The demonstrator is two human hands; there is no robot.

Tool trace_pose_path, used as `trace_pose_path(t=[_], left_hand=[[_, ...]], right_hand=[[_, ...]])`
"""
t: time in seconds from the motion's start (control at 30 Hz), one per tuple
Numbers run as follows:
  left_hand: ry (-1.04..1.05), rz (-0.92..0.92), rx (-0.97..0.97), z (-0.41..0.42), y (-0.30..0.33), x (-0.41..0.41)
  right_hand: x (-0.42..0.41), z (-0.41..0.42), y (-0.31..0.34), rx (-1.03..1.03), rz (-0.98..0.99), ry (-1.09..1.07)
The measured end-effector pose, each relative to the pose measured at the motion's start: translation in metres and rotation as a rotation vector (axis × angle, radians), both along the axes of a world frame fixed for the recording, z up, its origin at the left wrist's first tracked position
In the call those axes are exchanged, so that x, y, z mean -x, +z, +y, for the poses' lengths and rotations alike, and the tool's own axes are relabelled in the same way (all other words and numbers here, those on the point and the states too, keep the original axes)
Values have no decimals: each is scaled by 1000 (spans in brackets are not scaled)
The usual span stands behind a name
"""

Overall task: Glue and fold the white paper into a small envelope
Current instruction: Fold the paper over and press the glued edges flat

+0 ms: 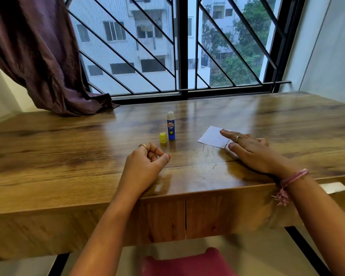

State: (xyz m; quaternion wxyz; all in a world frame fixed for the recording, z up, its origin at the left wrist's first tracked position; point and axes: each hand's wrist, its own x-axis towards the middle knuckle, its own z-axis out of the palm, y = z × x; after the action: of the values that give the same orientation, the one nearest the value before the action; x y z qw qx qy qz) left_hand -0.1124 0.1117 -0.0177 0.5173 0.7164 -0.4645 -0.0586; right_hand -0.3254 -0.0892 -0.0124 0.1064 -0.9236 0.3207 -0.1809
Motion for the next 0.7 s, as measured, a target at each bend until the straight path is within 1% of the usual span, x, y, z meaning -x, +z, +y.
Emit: trace_pose_path(t=[0.17, 0.23, 0.37, 0.43, 0.5, 0.57, 0.63, 0.7], left_hand=[[-12, 7, -41, -2, 1, -2], [-32, 75, -91, -5, 3, -5], [-99, 244, -278, -15, 14, -21], [-95, 283, -368, -22, 19, -32], [-96, 316, -388, -30, 23, -41], [-68, 277, -326, -41, 25, -47], [-2, 156, -244, -53, 28, -53], [11, 99, -202, -65, 31, -57]], right_hand=[[-1, -1, -8, 123, 28, -13], [-1, 0, -8, 141, 28, -12], [-1, 3, -8, 166, 26, 0], [-1, 5, -7, 169, 29, 6], [-1, 6, -6, 171, 32, 10], [-1, 6, -5, 171, 32, 11], [-1, 7, -5, 169, 31, 11], [-1, 7, -5, 164, 34, 6]])
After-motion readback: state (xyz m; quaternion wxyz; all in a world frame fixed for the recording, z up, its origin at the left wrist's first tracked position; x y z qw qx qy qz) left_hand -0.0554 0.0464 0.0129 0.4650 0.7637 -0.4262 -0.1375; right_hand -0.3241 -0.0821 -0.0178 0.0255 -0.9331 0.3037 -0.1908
